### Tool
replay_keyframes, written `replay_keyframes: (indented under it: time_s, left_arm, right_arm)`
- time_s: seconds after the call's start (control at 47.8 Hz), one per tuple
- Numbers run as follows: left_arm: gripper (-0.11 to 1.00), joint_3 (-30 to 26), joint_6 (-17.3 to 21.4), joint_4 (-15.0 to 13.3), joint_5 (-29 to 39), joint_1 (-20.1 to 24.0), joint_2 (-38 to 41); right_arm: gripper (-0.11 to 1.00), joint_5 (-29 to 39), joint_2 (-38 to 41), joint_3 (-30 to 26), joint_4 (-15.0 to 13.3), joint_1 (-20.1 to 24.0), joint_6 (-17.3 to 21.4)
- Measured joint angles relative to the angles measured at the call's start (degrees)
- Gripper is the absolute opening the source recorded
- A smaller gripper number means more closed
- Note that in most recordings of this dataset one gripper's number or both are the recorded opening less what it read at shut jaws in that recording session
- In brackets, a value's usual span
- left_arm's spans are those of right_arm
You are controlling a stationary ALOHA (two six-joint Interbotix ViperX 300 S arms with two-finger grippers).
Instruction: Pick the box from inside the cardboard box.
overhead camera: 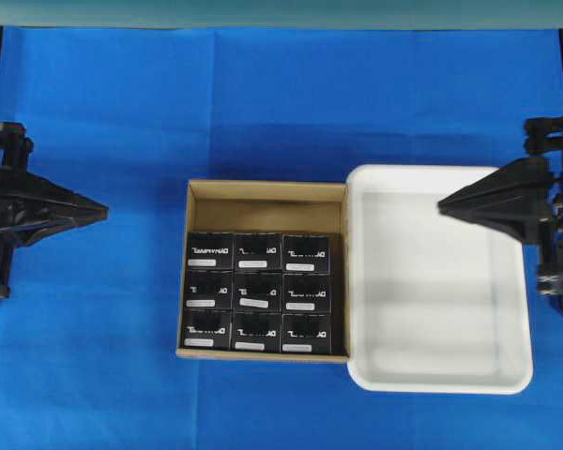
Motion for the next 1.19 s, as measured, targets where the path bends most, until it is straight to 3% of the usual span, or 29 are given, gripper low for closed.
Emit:
replay_keyframes:
  time_s: [0.439, 0.858, 0.983, 1.192]
  left_arm:
    - [-0.05, 0.00, -0.09, -0.09, 0.44, 0.00, -0.53]
    - [-0.05, 0.00, -0.18, -0.09, 1.58, 0.00, -0.62]
    - [-0.05, -0.09, -0.18, 0.00, 2.64, 0.00, -0.70]
    - [-0.05, 0.00, -0.18, -0.09, 3.08, 0.00, -1.67]
  right_arm:
    - [0.01, 23.99, 24.43, -19.16, 0.00, 0.35, 0.00]
    - [0.02, 46.58, 45.53, -39.38, 0.00, 0.26, -5.98]
    - [0.03, 50.27, 50.71, -43.59, 0.00, -0.18, -7.91]
    - [0.05, 50.71, 54.84, -46.76, 0.00, -1.05, -10.63]
